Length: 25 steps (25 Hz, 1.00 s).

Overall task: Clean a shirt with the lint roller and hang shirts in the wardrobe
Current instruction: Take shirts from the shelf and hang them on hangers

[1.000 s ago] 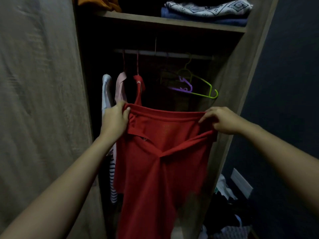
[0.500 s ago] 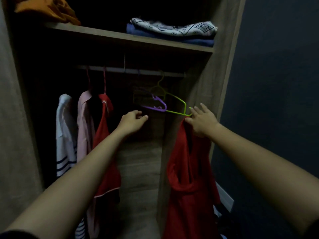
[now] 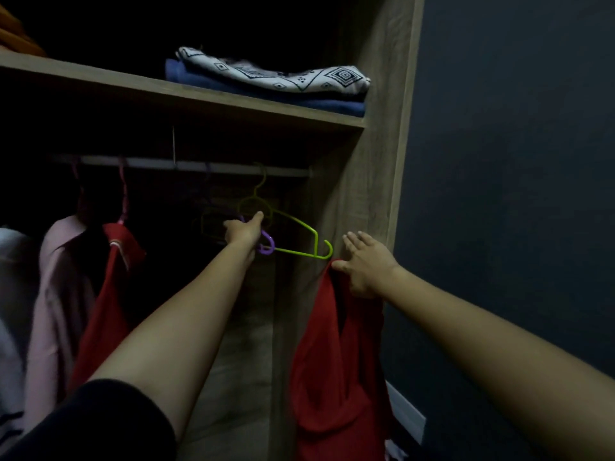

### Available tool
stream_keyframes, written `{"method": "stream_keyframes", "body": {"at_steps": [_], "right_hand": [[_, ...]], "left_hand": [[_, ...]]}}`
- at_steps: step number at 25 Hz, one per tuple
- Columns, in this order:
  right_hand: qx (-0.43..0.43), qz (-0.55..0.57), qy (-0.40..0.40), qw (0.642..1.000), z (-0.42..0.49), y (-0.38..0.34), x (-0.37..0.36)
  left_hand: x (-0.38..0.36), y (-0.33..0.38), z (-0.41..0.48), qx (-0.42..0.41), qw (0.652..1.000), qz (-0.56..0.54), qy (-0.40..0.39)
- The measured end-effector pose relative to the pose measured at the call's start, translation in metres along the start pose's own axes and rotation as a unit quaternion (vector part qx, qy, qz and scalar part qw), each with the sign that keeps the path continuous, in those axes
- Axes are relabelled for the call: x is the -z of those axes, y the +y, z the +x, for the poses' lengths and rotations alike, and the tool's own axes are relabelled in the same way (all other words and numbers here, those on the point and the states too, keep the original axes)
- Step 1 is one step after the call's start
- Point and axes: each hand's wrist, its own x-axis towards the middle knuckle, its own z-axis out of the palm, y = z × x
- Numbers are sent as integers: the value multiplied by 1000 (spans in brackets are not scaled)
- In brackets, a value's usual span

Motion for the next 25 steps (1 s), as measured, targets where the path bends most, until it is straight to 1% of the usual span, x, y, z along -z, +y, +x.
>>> {"method": "stream_keyframes", "body": {"at_steps": [2,5,8,11,13,15,17,20,22,23,24,25], "right_hand": [[7,0,4,1000,5,1,-1],[14,4,5,1000,10,1,-4],[23,35,9,999,12,0,-4],[28,114,10,993,13,-9,-3],[18,184,3,983,11,-20,-4],[12,232,-11,973,7,-35,-3],[10,256,-16,967,2,-46,-2],[4,291,-19,957,-10,-66,5],[-3,316,-23,948,-19,-79,10],[-6,322,-28,946,-25,-86,12],[-9,326,-32,945,-30,-92,12],[-15,333,-35,942,-35,-96,13]], "left_hand": [[-5,-3,13,16,999,-29,-7],[-9,0,28,2,1000,-9,-27],[-7,10,27,-8,998,-36,-56],[5,7,-10,-38,995,-50,-74],[15,-14,-50,-46,993,-65,-87],[31,-41,-95,-28,993,-70,-87],[47,-68,-131,4,995,-70,-71],[87,-102,-175,38,999,-5,0],[119,-116,-193,68,997,41,23],[138,-122,-199,64,994,86,21],[157,-125,-204,36,987,159,16],[176,-126,-210,-6,972,235,17]]}}
